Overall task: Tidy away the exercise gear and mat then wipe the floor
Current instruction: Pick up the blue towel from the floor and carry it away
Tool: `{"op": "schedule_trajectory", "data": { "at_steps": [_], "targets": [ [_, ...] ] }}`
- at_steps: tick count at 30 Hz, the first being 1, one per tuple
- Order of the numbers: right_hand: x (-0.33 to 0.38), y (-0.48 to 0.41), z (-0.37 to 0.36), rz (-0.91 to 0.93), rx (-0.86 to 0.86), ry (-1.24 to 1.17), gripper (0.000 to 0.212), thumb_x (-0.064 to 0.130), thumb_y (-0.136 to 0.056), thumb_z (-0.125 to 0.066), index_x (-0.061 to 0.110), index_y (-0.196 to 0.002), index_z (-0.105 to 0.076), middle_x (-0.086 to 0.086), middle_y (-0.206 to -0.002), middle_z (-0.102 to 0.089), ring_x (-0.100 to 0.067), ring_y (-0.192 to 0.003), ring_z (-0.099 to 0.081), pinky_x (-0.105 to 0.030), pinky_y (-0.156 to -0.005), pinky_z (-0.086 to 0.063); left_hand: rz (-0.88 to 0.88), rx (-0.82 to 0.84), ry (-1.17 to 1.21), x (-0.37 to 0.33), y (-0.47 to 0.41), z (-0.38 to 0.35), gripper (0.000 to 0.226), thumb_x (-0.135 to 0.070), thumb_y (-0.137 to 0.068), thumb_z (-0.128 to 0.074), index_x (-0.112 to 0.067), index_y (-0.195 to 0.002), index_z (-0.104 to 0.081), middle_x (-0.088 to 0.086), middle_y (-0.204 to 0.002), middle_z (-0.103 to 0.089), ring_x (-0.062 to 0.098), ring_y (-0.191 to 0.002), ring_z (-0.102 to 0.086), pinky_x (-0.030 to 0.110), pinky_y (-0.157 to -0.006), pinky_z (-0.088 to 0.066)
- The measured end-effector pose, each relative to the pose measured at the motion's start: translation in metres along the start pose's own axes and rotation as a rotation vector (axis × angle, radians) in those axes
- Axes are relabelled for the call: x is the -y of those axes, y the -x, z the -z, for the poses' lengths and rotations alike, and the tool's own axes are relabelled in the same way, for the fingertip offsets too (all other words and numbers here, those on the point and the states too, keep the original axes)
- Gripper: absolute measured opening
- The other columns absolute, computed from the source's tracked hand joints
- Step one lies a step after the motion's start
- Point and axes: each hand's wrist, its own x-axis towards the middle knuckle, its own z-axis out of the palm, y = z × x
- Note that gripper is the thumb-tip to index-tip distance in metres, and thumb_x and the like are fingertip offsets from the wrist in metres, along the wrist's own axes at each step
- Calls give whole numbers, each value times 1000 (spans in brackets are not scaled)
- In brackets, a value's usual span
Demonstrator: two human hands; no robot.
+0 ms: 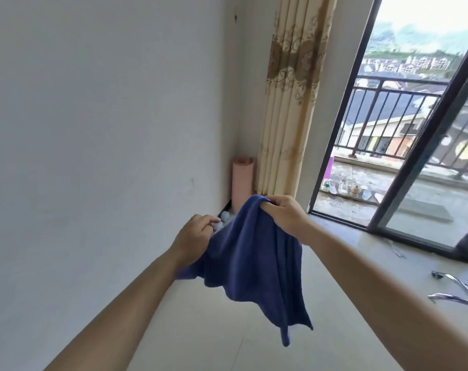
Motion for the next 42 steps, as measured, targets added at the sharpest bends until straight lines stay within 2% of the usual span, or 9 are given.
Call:
{"op": "schedule_trajectory", "data": {
  "at_steps": [3, 7, 15, 19, 23, 31, 36, 39, 42],
  "targets": [
    [6, -62, 30, -26, 4, 46, 26, 31, -99, -51, 30, -96, -76, 4, -93, -73, -17, -94, -66, -29, -80, -52, -61, 158, 250, -34, -75, -5, 19, -26, -95, -47, -22, -110, -58, -9, -110, -59, 7, -99, -57, 12, -80, -40],
    [1, -126, 75, -34, -54, 41, 29, 27, -100, -49, 20, -97, -76, -3, -97, -74, -16, -96, -65, -30, -85, -51, -143, 308, 259, -58, -172, -25, 46, -56, -78, -66, -46, -121, -56, -21, -120, -60, -4, -112, -55, 21, -93, -47],
    [-78, -263, 162, -90, -105, -51, 33, 25, -102, -49, 26, -87, -78, 7, -89, -76, -5, -87, -66, -18, -75, -48, -266, 303, 311, -92, -355, -103, 20, -29, -90, -70, -19, -107, -72, -8, -104, -72, 1, -99, -66, 19, -88, -50],
    [-127, -356, 205, -36, -71, 10, 34, 27, -101, -51, 31, -75, -72, 17, -70, -67, 1, -69, -59, -12, -62, -42, -265, 194, 259, -103, -462, -145, 10, -16, -94, -64, -16, -100, -72, -1, -96, -72, 8, -89, -67, 19, -80, -52],
    [-170, -463, 265, 19, -29, 217, 16, 45, -89, -69, 31, -83, -70, 15, -57, -54, 0, -55, -49, -13, -54, -37, -142, -146, 254, -125, -576, -146, 8, -13, -99, -52, -14, -96, -59, -2, -84, -66, 9, -74, -58, 13, -67, -43],
    [-187, -675, 320, 49, -19, 301, 44, 71, -75, -68, 27, -77, -68, 8, -70, -67, -10, -66, -62, -24, -60, -47, -19, -273, 114, -136, -744, -97, 15, -17, -102, -36, -8, -102, -48, -1, -87, -54, 12, -78, -48, 23, -69, -41],
    [-170, -812, 317, 172, 11, 252, 30, 50, -90, -66, 24, -75, -69, 7, -66, -63, -4, -59, -53, -20, -60, -42, 5, -371, 28, -93, -842, -53, 6, -17, -94, -43, -16, -95, -48, -1, -77, -54, 17, -71, -49, 31, -66, -41],
    [-133, -893, 307, 265, -11, 184, 21, 45, -93, -64, 28, -81, -69, 16, -64, -58, 0, -58, -50, -14, -59, -40, -83, -385, -40, -71, -904, -29, 15, -38, -97, -49, -32, -109, -55, -6, -65, -54, 12, -66, -54, 31, -70, -46],
    [-81, -976, 298, 374, -60, 125, 16, 42, -94, -64, 29, -88, -71, 21, -74, -64, 1, -71, -57, -13, -67, -41, -152, -371, -130, -62, -975, 7, 25, -49, -96, -52, -38, -115, -63, -15, -82, -65, 6, -79, -60, 28, -78, -51]
  ]
}}
